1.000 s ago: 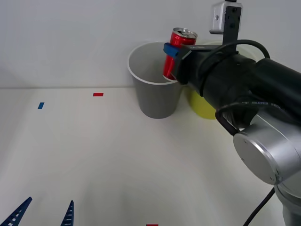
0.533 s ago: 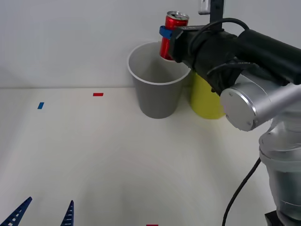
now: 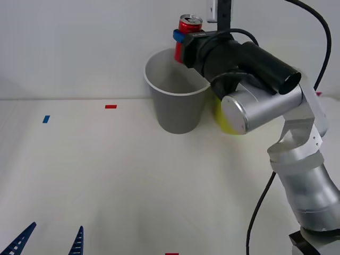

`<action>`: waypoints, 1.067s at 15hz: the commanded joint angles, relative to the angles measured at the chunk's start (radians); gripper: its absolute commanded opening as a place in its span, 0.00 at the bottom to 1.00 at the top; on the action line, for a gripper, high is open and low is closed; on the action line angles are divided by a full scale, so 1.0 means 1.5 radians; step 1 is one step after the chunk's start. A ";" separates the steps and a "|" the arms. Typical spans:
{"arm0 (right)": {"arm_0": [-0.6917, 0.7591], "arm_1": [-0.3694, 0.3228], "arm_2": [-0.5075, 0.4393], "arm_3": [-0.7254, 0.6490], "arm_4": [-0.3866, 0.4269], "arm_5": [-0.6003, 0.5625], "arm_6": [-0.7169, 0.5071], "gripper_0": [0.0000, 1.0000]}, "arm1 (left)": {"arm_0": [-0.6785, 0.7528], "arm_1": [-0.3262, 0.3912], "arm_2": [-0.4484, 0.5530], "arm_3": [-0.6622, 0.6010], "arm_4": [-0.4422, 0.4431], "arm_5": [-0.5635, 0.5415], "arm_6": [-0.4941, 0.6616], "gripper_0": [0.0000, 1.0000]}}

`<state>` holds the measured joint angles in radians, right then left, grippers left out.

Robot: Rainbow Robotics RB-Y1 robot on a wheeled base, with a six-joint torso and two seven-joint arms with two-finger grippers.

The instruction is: Put cans in the gray bin and PET bottles in the light green bin.

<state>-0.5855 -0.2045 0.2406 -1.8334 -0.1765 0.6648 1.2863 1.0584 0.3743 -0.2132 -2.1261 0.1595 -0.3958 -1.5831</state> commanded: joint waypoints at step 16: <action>0.049 -0.014 -0.006 -0.143 0.062 0.081 0.003 1.00 | 0.000 0.000 0.000 0.000 0.000 0.000 0.000 1.00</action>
<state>-0.5425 -0.2118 0.2425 -1.9505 -0.0841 0.6947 1.2946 1.0584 0.3743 -0.2132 -2.1261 0.1595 -0.3958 -1.5831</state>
